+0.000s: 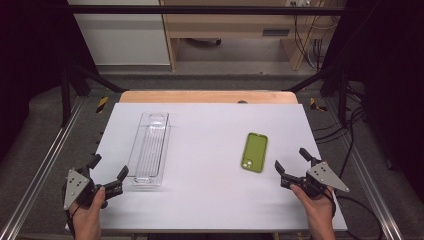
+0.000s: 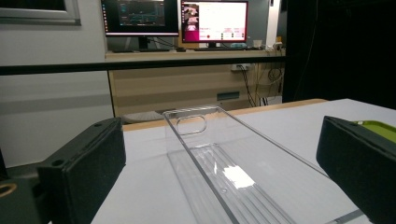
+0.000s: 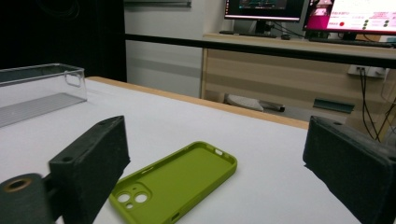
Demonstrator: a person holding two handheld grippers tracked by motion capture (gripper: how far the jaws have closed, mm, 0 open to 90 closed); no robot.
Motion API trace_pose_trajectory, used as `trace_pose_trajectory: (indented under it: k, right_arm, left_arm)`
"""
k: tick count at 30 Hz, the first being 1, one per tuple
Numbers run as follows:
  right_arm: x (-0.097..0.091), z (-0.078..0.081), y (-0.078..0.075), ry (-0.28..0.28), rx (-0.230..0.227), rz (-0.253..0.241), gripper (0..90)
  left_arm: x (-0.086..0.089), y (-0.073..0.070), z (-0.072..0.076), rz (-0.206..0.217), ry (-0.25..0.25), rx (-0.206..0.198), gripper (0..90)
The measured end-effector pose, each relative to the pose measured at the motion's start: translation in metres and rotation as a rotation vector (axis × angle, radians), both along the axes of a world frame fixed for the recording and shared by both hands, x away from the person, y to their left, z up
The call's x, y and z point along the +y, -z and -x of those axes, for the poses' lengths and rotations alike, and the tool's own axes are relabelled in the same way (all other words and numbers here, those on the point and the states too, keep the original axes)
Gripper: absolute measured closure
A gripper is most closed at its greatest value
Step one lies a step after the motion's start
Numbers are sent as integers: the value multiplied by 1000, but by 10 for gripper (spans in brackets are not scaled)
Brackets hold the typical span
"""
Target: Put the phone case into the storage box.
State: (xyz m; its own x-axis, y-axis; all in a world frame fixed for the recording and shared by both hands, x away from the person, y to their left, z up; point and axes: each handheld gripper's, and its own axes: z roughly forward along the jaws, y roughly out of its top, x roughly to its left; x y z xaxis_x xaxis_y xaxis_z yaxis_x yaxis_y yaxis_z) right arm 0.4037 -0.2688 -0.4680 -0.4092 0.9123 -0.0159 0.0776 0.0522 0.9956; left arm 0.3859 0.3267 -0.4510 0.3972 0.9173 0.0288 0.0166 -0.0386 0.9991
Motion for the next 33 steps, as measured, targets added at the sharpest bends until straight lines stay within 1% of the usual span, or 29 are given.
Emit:
trace_pose_trajectory:
  k: [1,2,3,4,5,6,7,8,9,10,11,12,13,14,15,16,19,23,24,25,26,27,28,29,30,31,32,33]
  right_arm:
    - [0,0,0,0,0,0,77]
    - [1,1,0,-6,16,-1,81]
    - [1,1,0,-6,16,-1,81]
    - [2,1,-1,-12,37,-1,90]
    - [2,1,-1,-12,37,-1,90]
    - [3,1,-2,-21,66,1,91]
    - [3,1,-2,-21,66,1,91]
    - [4,1,-3,-35,96,-10,94]
    - [4,1,-3,-35,96,-10,94]
    - [4,1,-4,-49,126,-22,93]
    - [4,1,-4,-49,126,-22,93]
    - [5,0,-4,-60,148,-18,93]
    - [5,0,-4,-60,148,-18,93]
    - [6,1,-5,-73,173,-24,93]
    - [6,1,-5,-73,173,-24,93]
    - [8,0,-5,-81,188,-17,94]
    - [9,0,-5,-84,198,-18,97]
    - [12,-4,-8,-69,210,-1,109]
    - [13,-9,-14,-63,216,17,113]
    - [13,-9,-14,-63,216,17,113]
    - [13,-14,-21,-53,215,37,122]
    - [13,-14,-21,-53,215,37,122]
    - [13,-20,-29,-50,212,49,133]
    - [13,-20,-29,-50,212,49,133]
    - [12,-27,-36,-49,215,65,143]
    - [12,-27,-36,-49,215,65,143]
    - [12,-36,-43,-50,228,92,144]
    - [12,-36,-43,-50,228,92,144]
  left_arm:
    - [1,0,0,3,-3,1,9]
    - [2,1,1,6,-14,3,9]
    - [2,1,1,4,-19,3,9]
    - [2,1,1,6,-23,3,9]
    - [2,1,1,6,-23,3,9]
    - [1,1,1,-10,-26,5,10]
    - [1,1,1,-10,-26,5,10]
    - [1,2,2,-16,-26,9,10]
    - [1,2,2,-16,-26,9,10]
    - [1,2,2,-16,-28,8,11]
    - [1,2,2,-16,-28,8,10]
    - [1,2,1,-13,-27,8,11]
    - [1,2,1,-13,-27,8,11]
    - [0,3,1,-12,-23,11,11]
    - [0,3,1,-12,-23,11,11]
    - [-1,3,1,-20,-22,12,11]
    - [-1,2,1,-28,-22,12,11]
    - [0,3,0,-20,-24,14,11]
    - [1,4,0,-21,-24,16,11]
    - [1,4,0,-21,-24,16,11]
    - [2,4,-1,-16,-25,17,11]
    - [2,4,-1,-16,-25,17,11]
    - [3,5,-2,-16,-26,19,12]
    - [3,5,-2,-16,-26,19,12]
    - [3,6,-3,-13,-28,25,12]
    - [3,6,-3,-13,-28,25,12]
    - [4,4,-2,5,-27,17,12]
    - [4,4,-2,5,-27,17,12]
